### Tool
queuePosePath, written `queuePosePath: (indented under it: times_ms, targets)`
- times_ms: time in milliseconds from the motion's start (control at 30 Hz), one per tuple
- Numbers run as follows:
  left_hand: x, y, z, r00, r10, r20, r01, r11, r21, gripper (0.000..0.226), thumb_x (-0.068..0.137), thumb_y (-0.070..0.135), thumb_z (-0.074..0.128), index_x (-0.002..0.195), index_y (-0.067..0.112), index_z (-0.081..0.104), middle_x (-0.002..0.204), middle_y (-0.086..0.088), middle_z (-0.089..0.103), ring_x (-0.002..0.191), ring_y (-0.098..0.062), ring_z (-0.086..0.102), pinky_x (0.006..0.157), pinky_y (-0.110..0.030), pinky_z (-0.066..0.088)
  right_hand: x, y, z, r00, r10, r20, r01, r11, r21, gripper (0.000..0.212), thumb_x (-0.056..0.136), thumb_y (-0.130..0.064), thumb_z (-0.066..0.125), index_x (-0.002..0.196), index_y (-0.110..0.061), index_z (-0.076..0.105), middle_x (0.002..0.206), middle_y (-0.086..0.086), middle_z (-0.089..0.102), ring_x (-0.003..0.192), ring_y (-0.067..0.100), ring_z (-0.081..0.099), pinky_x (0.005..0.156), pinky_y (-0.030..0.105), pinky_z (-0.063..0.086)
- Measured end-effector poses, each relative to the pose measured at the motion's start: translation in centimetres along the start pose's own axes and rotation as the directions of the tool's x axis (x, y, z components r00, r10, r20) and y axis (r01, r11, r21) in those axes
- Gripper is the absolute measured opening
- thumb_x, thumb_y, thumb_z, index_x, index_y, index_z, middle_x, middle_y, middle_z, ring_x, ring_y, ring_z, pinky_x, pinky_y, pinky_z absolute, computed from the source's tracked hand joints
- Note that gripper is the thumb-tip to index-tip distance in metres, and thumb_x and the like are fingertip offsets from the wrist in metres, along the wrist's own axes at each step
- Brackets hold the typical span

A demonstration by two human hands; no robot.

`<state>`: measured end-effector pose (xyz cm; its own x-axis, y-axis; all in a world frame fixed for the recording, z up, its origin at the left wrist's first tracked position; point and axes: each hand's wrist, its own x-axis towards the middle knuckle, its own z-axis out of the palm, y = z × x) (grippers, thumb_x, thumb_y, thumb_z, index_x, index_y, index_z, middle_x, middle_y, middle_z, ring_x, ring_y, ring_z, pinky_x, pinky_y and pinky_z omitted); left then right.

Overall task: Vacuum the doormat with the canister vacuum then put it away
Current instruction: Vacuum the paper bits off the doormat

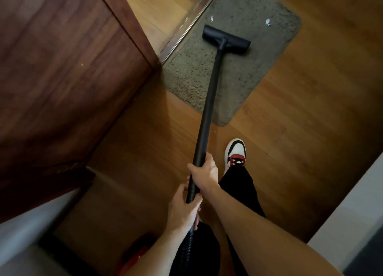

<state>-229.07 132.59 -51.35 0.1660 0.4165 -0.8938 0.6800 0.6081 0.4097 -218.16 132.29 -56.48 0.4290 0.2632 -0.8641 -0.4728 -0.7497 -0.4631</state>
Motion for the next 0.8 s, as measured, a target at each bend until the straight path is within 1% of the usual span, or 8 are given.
queuePosePath:
  times_ms: [67, 133, 233, 333, 433, 567, 700, 800]
  targets:
    - [-0.3, 0.0, -0.6, 1.0, -0.015, -0.005, 0.015, 1.0, -0.02, 0.011, 0.093, 0.021, 0.068, 0.097, 0.014, 0.06, 0.07, -0.008, 0.066, 0.053, -0.03, 0.057, 0.048, -0.034, 0.049, -0.4, -0.1, 0.6, 1.0, -0.017, 0.015, 0.017, 1.0, -0.014, 0.036, 0.09, -0.014, 0.071, 0.117, -0.018, 0.048, 0.09, 0.011, 0.065, 0.053, 0.014, 0.066, 0.048, 0.023, 0.055]
    - [-0.2, 0.2, -0.9, 1.0, -0.024, -0.004, 0.024, 0.999, -0.038, 0.012, 0.093, 0.023, 0.068, 0.096, 0.013, 0.06, 0.07, -0.01, 0.066, 0.046, -0.027, 0.054, 0.045, -0.034, 0.047, -0.4, -0.7, 0.9, 0.999, -0.02, 0.035, 0.02, 1.0, -0.008, 0.037, 0.089, -0.013, 0.071, 0.118, -0.02, 0.047, 0.091, 0.012, 0.066, 0.055, 0.016, 0.067, 0.052, 0.029, 0.06]
    - [0.1, 1.1, -0.9, 1.0, -0.014, -0.005, 0.014, 0.999, -0.052, 0.015, 0.093, 0.024, 0.068, 0.095, 0.013, 0.059, 0.067, -0.007, 0.064, 0.041, -0.024, 0.052, 0.042, -0.033, 0.045, 0.0, -1.8, 1.0, 0.998, -0.016, 0.059, 0.015, 1.0, 0.018, 0.037, 0.089, -0.012, 0.07, 0.116, -0.021, 0.047, 0.097, 0.019, 0.068, 0.058, 0.02, 0.068, 0.055, 0.034, 0.063]
    - [0.6, 2.7, -0.4, 1.0, -0.012, -0.023, 0.011, 0.997, -0.071, 0.013, 0.093, 0.023, 0.068, 0.097, 0.013, 0.06, 0.063, -0.002, 0.062, 0.045, -0.022, 0.053, 0.044, -0.031, 0.045, 1.0, -3.1, 0.5, 0.998, -0.024, 0.059, 0.023, 1.0, 0.013, 0.036, 0.089, -0.011, 0.07, 0.116, -0.019, 0.048, 0.093, 0.017, 0.066, 0.056, 0.02, 0.067, 0.054, 0.036, 0.062]
    - [1.4, 4.8, 0.4, 1.0, -0.024, -0.019, 0.022, 0.995, -0.095, 0.012, 0.093, 0.023, 0.068, 0.1, 0.016, 0.061, 0.066, -0.004, 0.062, 0.048, -0.019, 0.053, 0.045, -0.03, 0.046, 2.4, -4.7, -0.4, 0.997, -0.04, 0.06, 0.04, 0.999, -0.01, 0.035, 0.089, -0.012, 0.07, 0.116, -0.017, 0.049, 0.088, 0.013, 0.066, 0.056, 0.019, 0.068, 0.053, 0.034, 0.062]
    - [3.1, 7.3, 1.5, 1.0, -0.03, -0.006, 0.029, 0.994, -0.109, 0.011, 0.094, 0.024, 0.067, 0.1, 0.018, 0.06, 0.067, -0.005, 0.061, 0.045, -0.019, 0.051, 0.044, -0.03, 0.045, 4.4, -7.3, -1.8, 0.996, -0.056, 0.074, 0.059, 0.998, -0.038, 0.032, 0.091, -0.012, 0.07, 0.115, -0.015, 0.049, 0.084, 0.008, 0.064, 0.056, 0.017, 0.068, 0.05, 0.028, 0.059]
    - [4.5, 9.9, 2.7, 0.999, -0.034, -0.011, 0.033, 0.994, -0.108, 0.011, 0.094, 0.024, 0.067, 0.101, 0.02, 0.06, 0.067, -0.004, 0.061, 0.045, -0.019, 0.051, 0.044, -0.03, 0.045, 6.2, -9.7, -3.2, 0.995, -0.054, 0.086, 0.057, 0.998, -0.036, 0.034, 0.091, -0.011, 0.069, 0.118, -0.015, 0.048, 0.086, 0.009, 0.064, 0.049, 0.013, 0.065, 0.044, 0.021, 0.052]
    - [5.3, 11.7, 3.8, 0.999, -0.047, -0.012, 0.045, 0.99, -0.136, 0.012, 0.094, 0.025, 0.067, 0.102, 0.02, 0.06, 0.069, -0.006, 0.061, 0.043, -0.018, 0.05, 0.041, -0.028, 0.044, 7.5, -11.2, -4.2, 0.995, -0.058, 0.083, 0.062, 0.997, -0.051, 0.034, 0.091, -0.013, 0.069, 0.117, -0.016, 0.048, 0.088, 0.012, 0.067, 0.048, 0.013, 0.065, 0.045, 0.024, 0.054]
